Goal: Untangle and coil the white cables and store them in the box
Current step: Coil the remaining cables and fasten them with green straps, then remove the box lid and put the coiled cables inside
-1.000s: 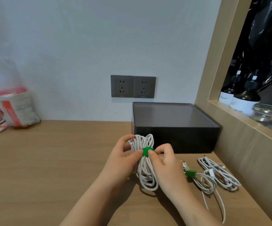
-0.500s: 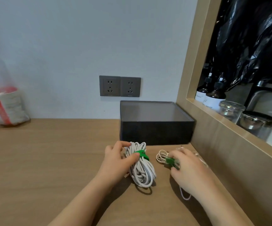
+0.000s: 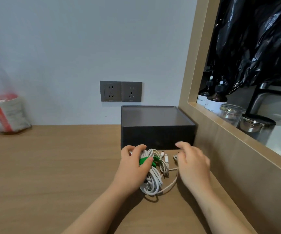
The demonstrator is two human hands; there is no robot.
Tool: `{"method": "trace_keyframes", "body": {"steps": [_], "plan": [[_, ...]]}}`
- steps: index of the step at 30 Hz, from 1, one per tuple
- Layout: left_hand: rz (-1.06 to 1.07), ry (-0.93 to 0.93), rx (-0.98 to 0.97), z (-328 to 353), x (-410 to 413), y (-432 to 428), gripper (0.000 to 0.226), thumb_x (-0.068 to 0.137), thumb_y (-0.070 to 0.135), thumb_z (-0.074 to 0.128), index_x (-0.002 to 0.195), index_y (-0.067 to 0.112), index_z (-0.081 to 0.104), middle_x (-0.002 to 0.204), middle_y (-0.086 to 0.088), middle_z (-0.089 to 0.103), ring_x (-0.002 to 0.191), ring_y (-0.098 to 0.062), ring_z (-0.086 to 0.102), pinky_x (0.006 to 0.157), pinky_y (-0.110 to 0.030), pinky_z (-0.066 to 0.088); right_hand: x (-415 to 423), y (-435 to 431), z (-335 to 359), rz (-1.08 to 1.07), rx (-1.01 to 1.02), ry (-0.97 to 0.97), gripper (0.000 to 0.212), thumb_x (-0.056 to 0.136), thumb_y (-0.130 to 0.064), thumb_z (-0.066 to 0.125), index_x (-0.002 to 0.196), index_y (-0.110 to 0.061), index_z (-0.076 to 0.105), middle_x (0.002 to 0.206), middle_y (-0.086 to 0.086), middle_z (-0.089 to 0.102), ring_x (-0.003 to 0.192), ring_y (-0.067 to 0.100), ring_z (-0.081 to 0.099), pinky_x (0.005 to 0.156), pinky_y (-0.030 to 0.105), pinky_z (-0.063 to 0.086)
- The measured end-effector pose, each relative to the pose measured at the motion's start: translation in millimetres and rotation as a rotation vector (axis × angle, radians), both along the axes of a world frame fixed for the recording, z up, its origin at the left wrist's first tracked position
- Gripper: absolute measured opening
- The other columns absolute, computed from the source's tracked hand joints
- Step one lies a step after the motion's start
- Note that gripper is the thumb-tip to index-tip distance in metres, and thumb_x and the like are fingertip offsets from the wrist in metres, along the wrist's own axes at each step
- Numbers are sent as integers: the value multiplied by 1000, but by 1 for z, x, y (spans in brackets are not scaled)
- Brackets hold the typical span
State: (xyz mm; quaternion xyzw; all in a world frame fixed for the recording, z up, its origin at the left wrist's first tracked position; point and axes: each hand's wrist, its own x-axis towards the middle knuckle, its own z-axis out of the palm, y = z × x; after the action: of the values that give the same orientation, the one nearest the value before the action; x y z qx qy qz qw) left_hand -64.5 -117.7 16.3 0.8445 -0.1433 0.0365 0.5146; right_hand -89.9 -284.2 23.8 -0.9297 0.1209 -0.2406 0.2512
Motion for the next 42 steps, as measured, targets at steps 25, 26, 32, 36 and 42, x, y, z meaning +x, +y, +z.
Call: {"method": "trace_keyframes", "body": {"steps": [25,26,32,36,42], "plan": [[7,-2,247,13,-4,16,40,95,40,48,131,24,43,112,9,56,94,-5,57,85,-28,49,7,14,7,196,205,194,45,95,-15,38,138,-30,41,144,-5,42,135,16,32,112,43,28],[16,-17,222,15,-3,17,40,96,40,47,133,24,44,116,9,56,95,-1,55,84,-23,45,7,17,12,181,191,157,43,95,-16,40,135,-30,45,140,-6,46,133,16,35,110,43,30],[149,-141,69,51,17,35,20,97,23,48,113,22,60,105,6,63,96,-8,56,81,-22,42,25,48,48,291,106,37,29,94,-21,46,120,-27,59,123,-8,58,120,12,46,105,37,38],[219,-86,8,67,45,54,18,97,16,45,94,26,60,92,4,65,88,-12,61,81,-32,51,47,62,65,332,47,28,30,94,-21,43,118,-24,61,119,-6,61,115,13,49,102,36,40],[262,228,-250,64,102,68,23,97,4,40,94,14,61,96,-10,62,80,-20,61,81,-37,52,91,78,79,348,-52,111,32,96,-20,39,122,-24,57,125,-5,56,121,19,42,101,33,32]]}}
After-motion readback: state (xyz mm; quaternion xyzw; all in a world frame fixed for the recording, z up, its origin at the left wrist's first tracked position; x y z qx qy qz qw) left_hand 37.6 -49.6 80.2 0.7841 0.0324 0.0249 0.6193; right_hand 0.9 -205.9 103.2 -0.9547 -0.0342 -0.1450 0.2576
